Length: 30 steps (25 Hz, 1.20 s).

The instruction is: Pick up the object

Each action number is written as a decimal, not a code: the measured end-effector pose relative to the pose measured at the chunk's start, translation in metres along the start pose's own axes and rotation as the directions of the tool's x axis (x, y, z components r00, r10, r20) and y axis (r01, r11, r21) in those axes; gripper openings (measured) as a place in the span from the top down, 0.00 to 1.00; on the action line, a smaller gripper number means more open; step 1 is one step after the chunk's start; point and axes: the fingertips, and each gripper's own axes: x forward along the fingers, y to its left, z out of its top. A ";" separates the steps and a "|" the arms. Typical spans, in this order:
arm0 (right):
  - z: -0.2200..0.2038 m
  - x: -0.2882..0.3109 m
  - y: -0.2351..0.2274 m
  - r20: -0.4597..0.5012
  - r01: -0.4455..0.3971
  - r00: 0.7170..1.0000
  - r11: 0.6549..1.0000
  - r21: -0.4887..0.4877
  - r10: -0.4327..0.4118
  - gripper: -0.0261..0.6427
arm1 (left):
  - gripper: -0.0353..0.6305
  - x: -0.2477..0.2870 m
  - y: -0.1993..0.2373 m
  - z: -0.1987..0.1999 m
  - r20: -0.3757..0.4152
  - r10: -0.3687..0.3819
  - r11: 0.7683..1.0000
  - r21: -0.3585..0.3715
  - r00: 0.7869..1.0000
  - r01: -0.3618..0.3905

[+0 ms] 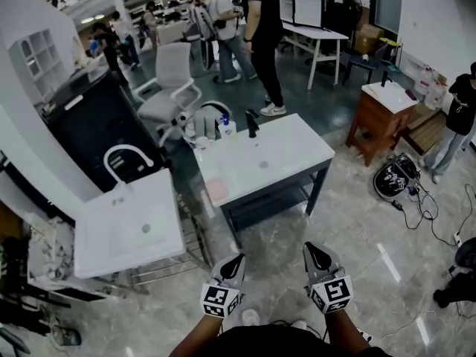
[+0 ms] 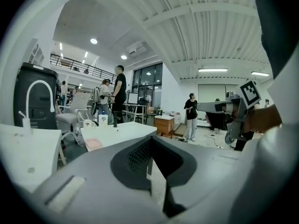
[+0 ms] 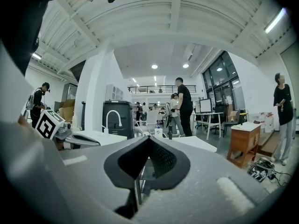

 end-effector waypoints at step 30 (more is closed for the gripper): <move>-0.013 0.165 0.064 -0.076 -0.239 0.968 0.971 0.016 0.240 0.96 | 0.92 0.002 0.138 -0.010 -0.048 0.205 0.976 -0.064 0.978 -0.208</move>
